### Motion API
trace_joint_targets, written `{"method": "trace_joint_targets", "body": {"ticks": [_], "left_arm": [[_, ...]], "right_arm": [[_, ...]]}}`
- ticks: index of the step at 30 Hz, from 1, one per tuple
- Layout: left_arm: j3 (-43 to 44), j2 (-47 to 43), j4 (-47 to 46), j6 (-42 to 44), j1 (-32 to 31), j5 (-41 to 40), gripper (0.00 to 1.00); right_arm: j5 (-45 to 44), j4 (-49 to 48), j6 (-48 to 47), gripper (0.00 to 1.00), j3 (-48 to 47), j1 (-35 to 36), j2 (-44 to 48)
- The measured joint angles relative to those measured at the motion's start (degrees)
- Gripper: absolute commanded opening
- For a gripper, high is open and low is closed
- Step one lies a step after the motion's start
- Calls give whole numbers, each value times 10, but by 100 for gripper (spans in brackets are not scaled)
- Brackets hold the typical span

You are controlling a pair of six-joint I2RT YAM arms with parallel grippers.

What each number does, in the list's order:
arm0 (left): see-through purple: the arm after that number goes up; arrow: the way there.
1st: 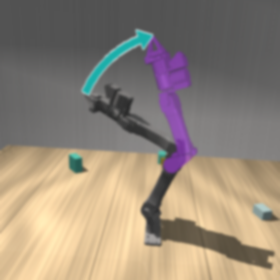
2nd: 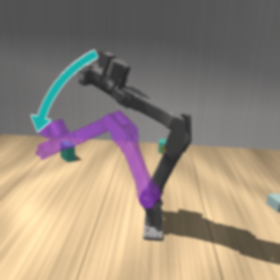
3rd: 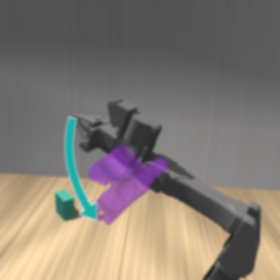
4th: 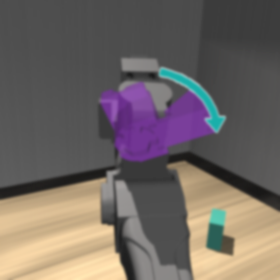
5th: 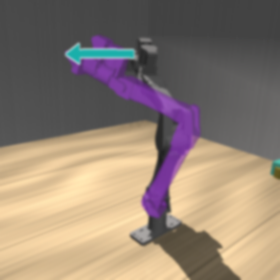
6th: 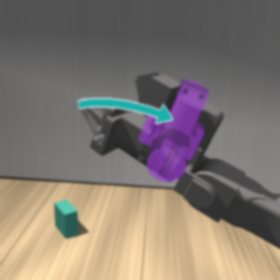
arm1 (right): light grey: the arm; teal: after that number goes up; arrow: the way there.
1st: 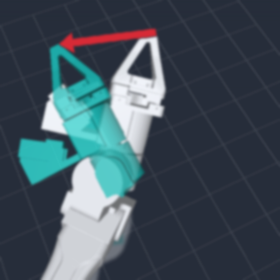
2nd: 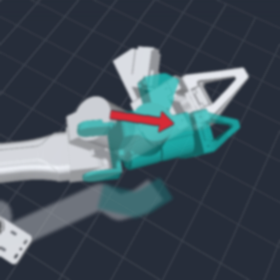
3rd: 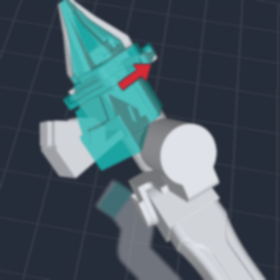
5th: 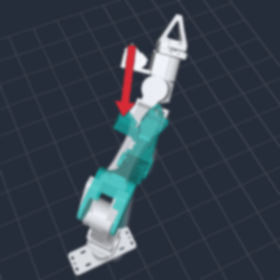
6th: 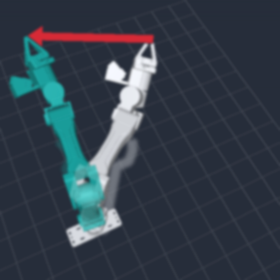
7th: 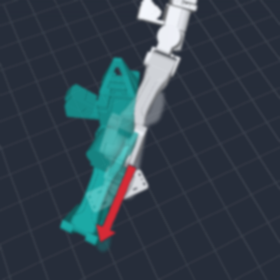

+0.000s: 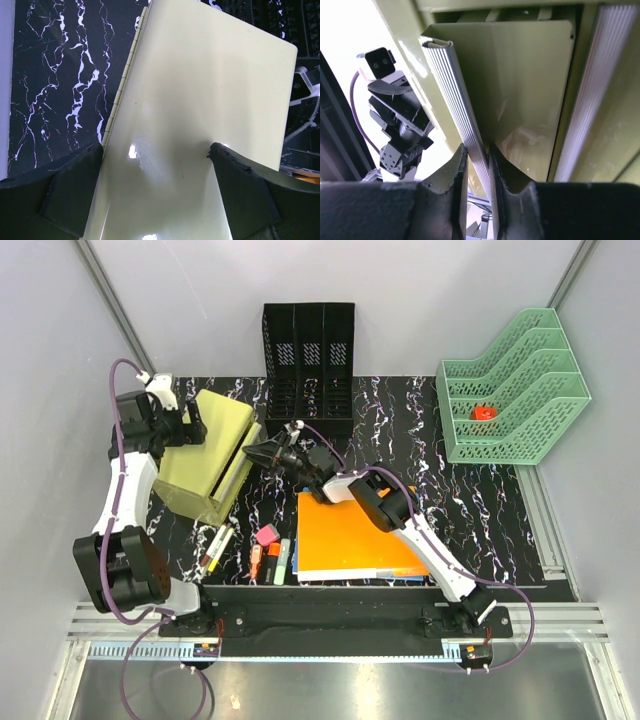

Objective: Organize the desk

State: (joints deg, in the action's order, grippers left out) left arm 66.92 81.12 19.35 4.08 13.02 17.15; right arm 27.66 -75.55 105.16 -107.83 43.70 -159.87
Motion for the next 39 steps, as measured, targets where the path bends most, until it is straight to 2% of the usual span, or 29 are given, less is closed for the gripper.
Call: {"method": "trace_joint_targets", "body": {"ticks": [6,15,17,18,19,20,23,24,25,31,39], "left_arm": [[6,16,-16,-8,-3,1,92],[13,28,-25,-21,-4,3,92],[14,28,-24,-21,-4,3,92],[14,28,-24,-21,-4,3,92],[14,28,-24,-21,-4,3,92],[14,28,-24,-21,-4,3,92],[17,28,-19,-21,-5,1,92],[17,28,-19,-22,-5,0,92],[17,28,-19,-22,-5,0,92],[19,21,-2,-21,-5,-4,93],[21,-47,110,18,-11,-35,95]], "right_arm": [[8,-14,-9,5,124,-16,73],[35,-14,-42,6,262,-36,160],[41,-17,-52,8,294,-42,179],[45,-17,-59,13,310,-45,188],[50,-18,-65,23,325,-48,196],[52,-18,-72,38,338,-50,203],[64,-8,-91,56,356,-54,214],[80,5,-101,66,364,-55,220],[91,12,-106,69,371,-55,223],[141,146,-195,73,425,-57,270],[138,456,-424,74,428,-67,441]]}}
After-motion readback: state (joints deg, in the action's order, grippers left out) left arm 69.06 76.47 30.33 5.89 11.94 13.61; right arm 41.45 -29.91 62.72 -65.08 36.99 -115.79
